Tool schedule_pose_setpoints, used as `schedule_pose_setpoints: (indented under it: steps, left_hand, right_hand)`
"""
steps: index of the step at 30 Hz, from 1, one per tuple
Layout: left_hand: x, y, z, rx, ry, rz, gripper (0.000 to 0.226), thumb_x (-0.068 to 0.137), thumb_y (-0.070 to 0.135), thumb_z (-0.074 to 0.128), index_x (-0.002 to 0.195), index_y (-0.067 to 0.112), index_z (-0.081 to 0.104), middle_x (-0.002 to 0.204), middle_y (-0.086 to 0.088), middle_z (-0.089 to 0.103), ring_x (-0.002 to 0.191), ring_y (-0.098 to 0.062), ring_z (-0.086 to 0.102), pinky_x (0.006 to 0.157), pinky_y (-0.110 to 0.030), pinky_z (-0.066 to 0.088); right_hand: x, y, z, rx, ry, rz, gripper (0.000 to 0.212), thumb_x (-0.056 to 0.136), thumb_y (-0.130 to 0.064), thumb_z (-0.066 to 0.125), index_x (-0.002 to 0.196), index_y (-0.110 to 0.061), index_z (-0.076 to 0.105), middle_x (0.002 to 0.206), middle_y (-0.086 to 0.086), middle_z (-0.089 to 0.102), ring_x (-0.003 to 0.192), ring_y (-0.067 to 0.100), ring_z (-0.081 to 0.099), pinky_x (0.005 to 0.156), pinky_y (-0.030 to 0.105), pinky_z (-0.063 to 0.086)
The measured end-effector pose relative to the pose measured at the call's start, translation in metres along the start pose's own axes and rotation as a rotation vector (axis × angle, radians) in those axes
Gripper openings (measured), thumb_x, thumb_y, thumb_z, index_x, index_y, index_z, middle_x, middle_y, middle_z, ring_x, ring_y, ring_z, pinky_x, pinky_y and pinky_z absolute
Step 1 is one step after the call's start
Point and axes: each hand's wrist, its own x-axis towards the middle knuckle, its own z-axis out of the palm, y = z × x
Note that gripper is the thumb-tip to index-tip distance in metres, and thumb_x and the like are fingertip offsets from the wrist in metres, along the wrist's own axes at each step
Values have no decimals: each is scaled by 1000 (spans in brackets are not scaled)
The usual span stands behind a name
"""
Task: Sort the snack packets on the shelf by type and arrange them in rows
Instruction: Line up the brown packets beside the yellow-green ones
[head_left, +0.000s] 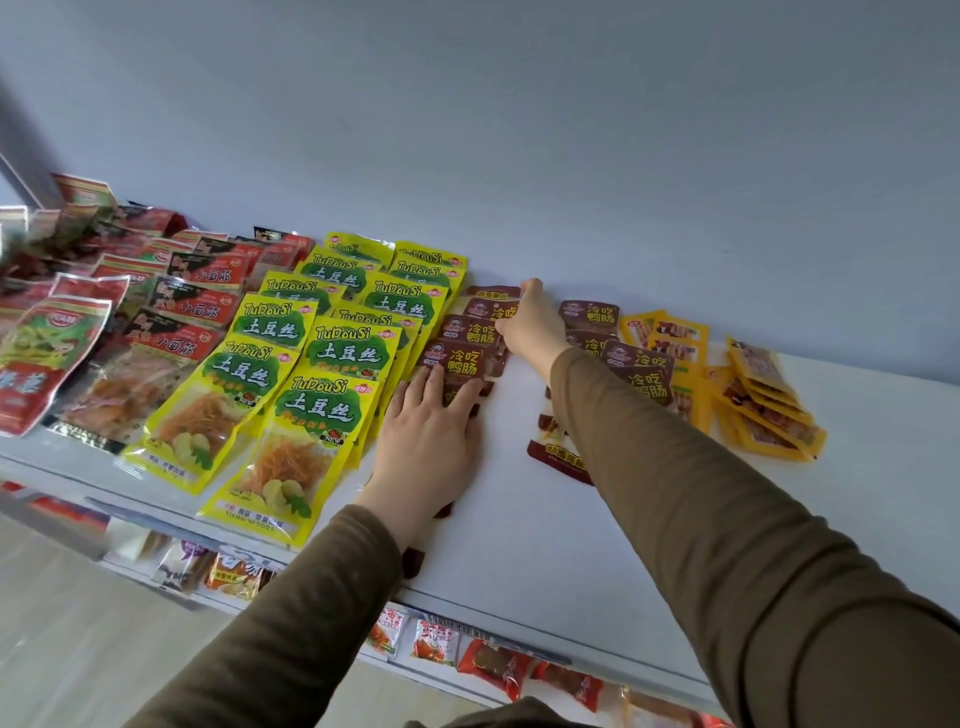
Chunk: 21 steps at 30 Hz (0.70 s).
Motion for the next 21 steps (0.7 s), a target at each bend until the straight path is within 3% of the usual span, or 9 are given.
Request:
schedule_pose_setpoints:
  steps: [4,6,9,12,14,16,19,21]
  left_hand:
    - [4,-2,-2,-47,-8,4,52,108,47,28,158,32,25,172,-13,10,159,-32,6,128,-48,8]
    - [4,-3,-2,-42,-12,49,51,109,45,27,158,32,26,172,-12,7,159,-31,2,129,-49,3]
    - [6,-4,-2,-54,-37,67,53,109,45,25,161,33,20,172,-10,12,159,-29,4,129,-48,3]
    - [7,-7,-2,-46,-50,91,54,109,46,24,162,34,17,172,-8,13,159,-29,5,128,-49,2]
    - [7,-9,-1,-53,-50,92,55,109,47,25,162,34,15,172,-7,13,159,-28,5,128,-48,2]
    - [7,-10,0,-58,-49,89,57,109,48,25,162,33,14,172,-6,13,159,-27,5,127,-46,1]
    - [8,-11,2,-67,-51,87,57,108,49,25,162,34,14,172,-5,13,160,-26,4,127,-45,0]
    - [9,-12,3,-71,-49,87,58,108,50,25,162,34,13,172,-4,12,160,-25,4,127,-45,-1]
  right_hand:
    - [7,3,-3,44,-71,42,62,100,-8,53,154,-13,24,142,15,52,117,35,61,95,46,56]
    - [13,2,-6,104,-93,93,62,101,-8,47,157,-15,20,141,14,51,112,32,62,86,41,58]
    - [22,0,-5,183,-93,150,64,102,-9,45,159,-14,15,136,10,50,103,22,48,75,32,44]
    - [28,-4,0,334,-53,212,60,100,-17,58,152,-7,29,138,10,50,107,23,51,82,34,44]
    - [30,-5,3,439,-58,262,47,98,-25,63,137,-5,46,118,9,58,96,24,60,76,34,52]
    - [30,-4,6,545,-116,295,32,99,-26,64,124,-7,57,93,5,55,68,15,50,51,26,43]
    - [31,-1,7,635,-118,338,39,97,-20,68,132,-4,58,80,1,48,58,11,39,38,21,33]
    - [30,-1,7,670,-69,340,48,96,-19,69,139,-3,52,80,3,50,57,12,41,41,24,35]
